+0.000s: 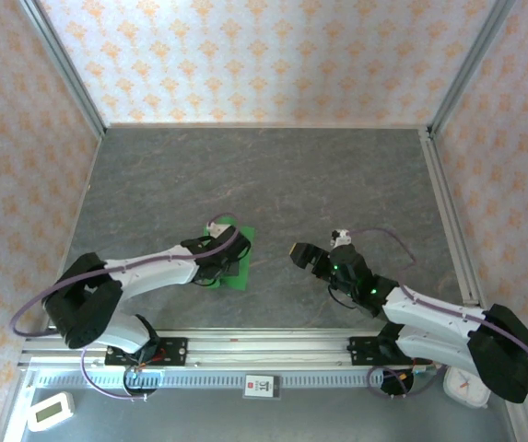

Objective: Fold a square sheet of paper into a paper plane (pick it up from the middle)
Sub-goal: First fold the square sheet of paper in half at the center of the table.

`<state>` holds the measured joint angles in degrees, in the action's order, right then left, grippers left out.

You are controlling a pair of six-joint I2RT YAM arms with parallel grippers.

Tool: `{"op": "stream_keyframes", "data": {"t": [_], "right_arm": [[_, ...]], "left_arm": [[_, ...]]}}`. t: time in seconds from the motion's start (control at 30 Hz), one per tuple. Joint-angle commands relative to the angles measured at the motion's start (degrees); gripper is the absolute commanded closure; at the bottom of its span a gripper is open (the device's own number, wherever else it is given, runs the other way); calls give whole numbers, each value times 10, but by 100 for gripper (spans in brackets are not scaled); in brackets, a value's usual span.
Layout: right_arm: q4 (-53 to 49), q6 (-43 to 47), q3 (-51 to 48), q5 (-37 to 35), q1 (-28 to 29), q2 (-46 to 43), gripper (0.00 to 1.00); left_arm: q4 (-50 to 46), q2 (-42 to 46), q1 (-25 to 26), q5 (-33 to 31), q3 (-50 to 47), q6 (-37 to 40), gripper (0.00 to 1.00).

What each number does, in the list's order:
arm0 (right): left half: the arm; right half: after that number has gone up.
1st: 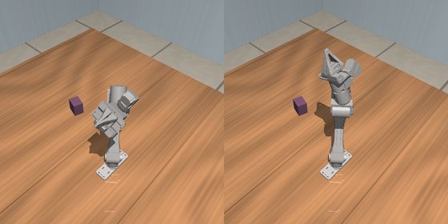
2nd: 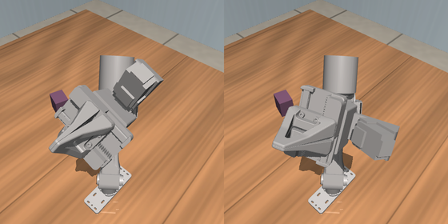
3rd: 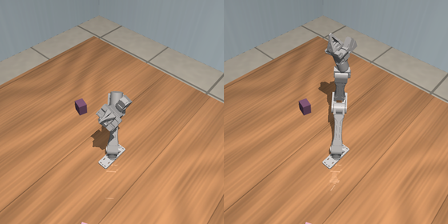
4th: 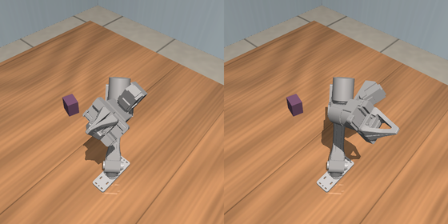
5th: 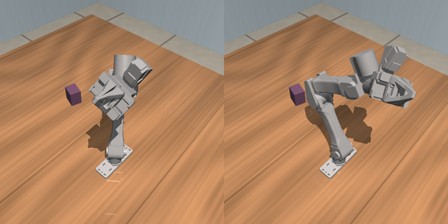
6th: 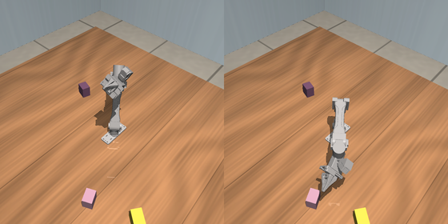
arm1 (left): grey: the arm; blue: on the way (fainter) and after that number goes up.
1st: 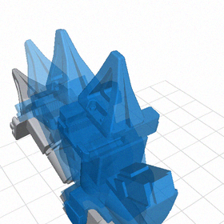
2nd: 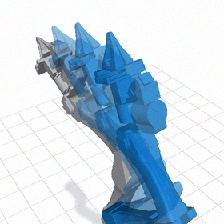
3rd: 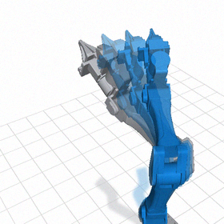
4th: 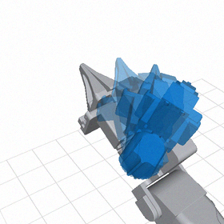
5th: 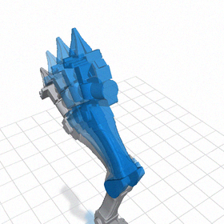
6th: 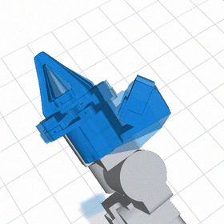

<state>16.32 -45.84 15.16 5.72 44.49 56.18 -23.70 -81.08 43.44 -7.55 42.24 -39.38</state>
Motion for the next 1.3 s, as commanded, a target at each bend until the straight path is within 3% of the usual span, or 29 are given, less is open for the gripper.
{"op": "stream_keyframes", "data": {"t": [0.0,0.2,0.4,0.57,0.9,1.27], "right_arm": [[-2,7,9,-17,3,1,6],[0,6,10,-18,3,2,6],[-31,22,26,-34,-3,-2,4],[-77,45,41,-18,-41,-22,4],[-143,76,73,52,-119,-45,4],[-81,62,73,123,-124,22,4]], "left_arm": [[-9,44,-4,4,23,9,70],[50,111,-4,53,19,16,77],[235,170,-5,162,-40,-17,78],[409,160,-2,215,-100,-75,78],[639,55,54,166,-184,-198,78],[633,-26,70,114,-195,-232,76]]}}
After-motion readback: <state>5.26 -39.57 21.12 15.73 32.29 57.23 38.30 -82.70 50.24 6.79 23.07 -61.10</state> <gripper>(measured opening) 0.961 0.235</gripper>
